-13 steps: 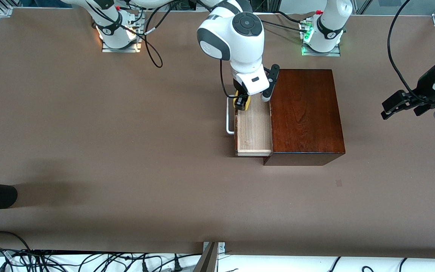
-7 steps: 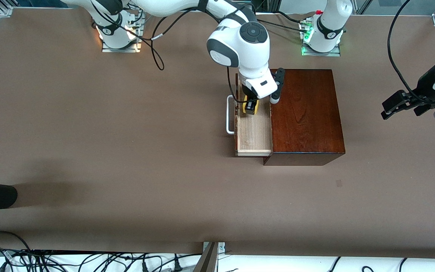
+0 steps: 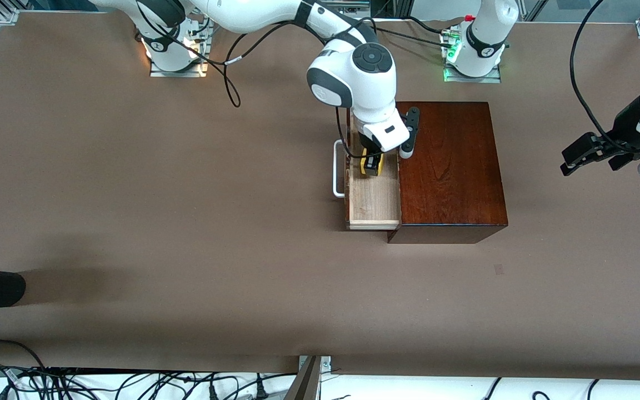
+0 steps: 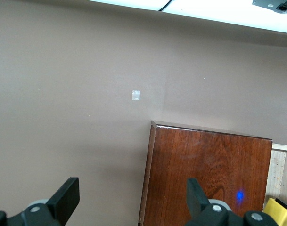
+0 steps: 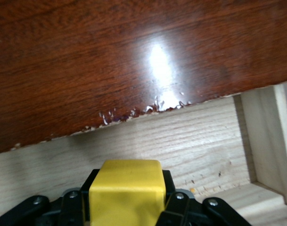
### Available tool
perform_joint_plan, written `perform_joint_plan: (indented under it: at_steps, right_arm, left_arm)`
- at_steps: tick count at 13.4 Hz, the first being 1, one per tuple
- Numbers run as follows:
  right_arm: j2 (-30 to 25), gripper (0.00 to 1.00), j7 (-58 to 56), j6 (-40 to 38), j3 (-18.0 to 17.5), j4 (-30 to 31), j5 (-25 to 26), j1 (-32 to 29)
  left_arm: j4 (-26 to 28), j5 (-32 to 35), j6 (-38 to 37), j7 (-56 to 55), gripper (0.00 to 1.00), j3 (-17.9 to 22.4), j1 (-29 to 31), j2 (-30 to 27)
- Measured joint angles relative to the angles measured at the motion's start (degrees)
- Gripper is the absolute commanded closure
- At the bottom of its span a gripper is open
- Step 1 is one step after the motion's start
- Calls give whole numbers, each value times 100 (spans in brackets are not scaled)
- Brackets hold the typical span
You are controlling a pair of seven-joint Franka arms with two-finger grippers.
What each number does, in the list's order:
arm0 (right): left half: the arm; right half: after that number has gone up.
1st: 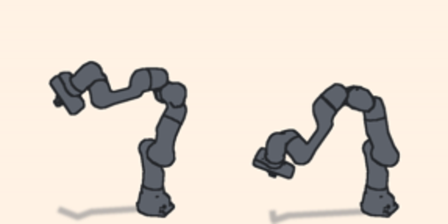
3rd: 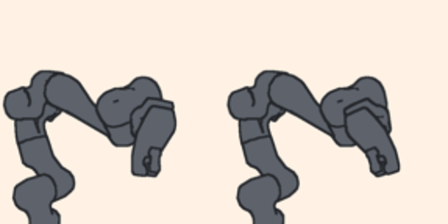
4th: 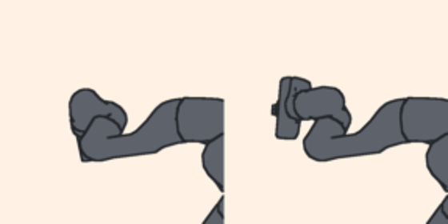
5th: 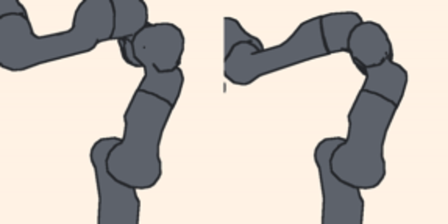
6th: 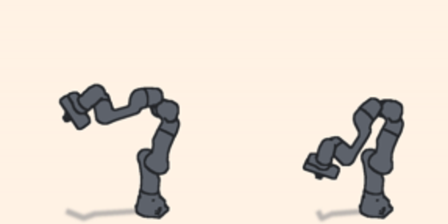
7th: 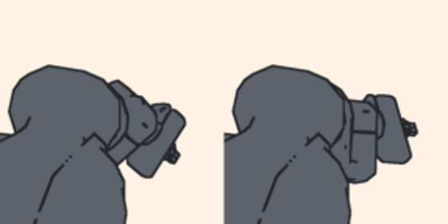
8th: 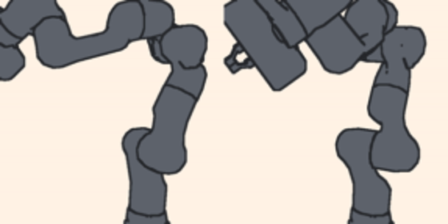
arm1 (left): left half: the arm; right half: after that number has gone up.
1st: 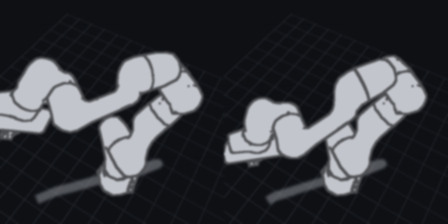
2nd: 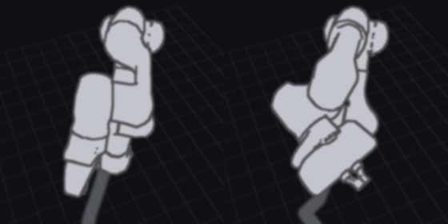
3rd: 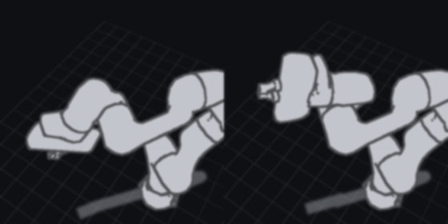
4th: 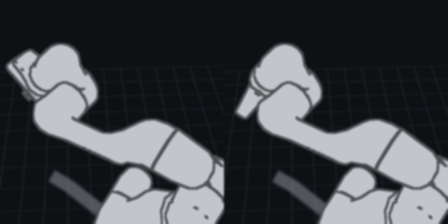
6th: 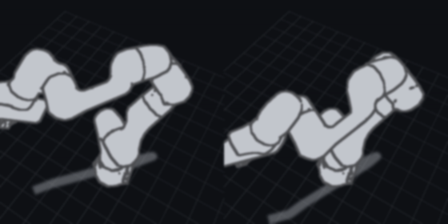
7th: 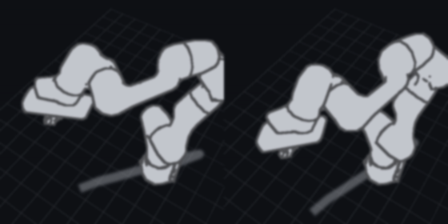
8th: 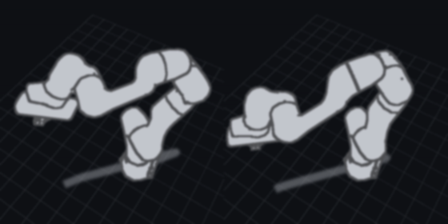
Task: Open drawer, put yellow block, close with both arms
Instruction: 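Lower the yellow cube into the drawer with the right gripper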
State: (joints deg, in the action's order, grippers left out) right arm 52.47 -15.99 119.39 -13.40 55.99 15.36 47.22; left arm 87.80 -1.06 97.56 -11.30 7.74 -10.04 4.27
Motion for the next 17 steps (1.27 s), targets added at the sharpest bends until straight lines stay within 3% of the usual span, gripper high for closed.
perform_joint_plan:
  at_steps: [11, 15, 17]
  right_arm:
    - [211, 93, -2, 71, 20, -1, 28, 31]
    - [228, 56, -2, 96, 44, -13, 34, 42]
    - [228, 42, -2, 100, 51, -13, 69, 44]
  left_arm:
    - [0, 0, 0, 0, 0, -2, 1, 0]
    - [0, 0, 0, 0, 0, -3, 2, 0]
    - [0, 0, 0, 0, 0, -2, 2, 0]
